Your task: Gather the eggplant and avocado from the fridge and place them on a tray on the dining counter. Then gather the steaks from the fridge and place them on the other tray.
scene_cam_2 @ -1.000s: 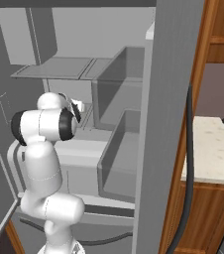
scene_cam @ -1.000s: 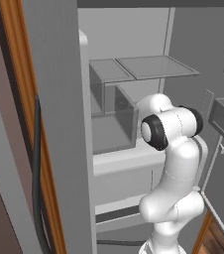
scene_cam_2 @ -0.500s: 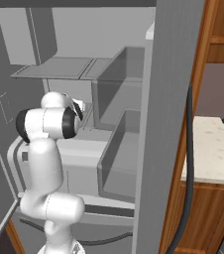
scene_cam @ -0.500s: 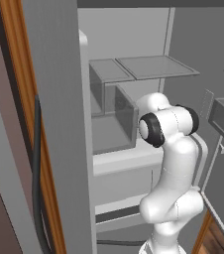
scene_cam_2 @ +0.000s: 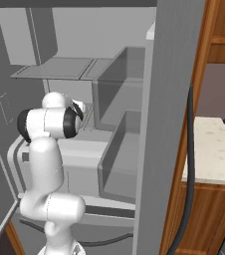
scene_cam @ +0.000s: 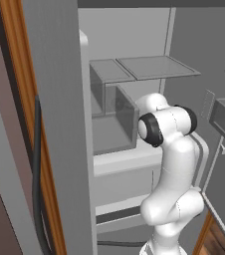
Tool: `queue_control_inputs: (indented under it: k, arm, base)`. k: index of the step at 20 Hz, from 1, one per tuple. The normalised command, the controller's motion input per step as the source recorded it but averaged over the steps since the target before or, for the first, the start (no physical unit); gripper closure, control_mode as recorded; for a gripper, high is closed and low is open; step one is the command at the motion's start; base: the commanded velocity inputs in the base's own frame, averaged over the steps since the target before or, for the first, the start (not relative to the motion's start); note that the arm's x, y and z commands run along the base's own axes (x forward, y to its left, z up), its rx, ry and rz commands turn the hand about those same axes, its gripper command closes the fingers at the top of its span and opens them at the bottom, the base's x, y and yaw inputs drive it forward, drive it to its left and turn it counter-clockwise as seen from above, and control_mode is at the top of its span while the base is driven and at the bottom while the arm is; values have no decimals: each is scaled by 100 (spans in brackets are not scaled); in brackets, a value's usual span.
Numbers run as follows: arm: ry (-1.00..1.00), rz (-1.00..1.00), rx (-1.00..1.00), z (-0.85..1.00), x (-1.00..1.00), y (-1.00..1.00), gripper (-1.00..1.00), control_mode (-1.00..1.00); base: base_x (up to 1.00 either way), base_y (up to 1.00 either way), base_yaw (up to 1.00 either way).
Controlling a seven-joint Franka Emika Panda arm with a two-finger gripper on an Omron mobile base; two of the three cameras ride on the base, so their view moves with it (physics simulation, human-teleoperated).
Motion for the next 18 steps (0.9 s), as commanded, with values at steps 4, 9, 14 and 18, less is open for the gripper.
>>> queue_control_inputs:
  k: [4, 9, 14, 18]
  arm:
    - [1, 0, 0, -1, 5, 0, -100, -100]
    - [1, 0, 0, 0, 9, 0, -100, -100]
    - [1, 0, 0, 0, 0, 0, 100, -100]
    - [1, 0, 0, 0, 0, 0, 100, -100]
  base:
    - [0, 0, 0]
    - [0, 0, 0]
    - [0, 0, 0]
    - [0, 0, 0]
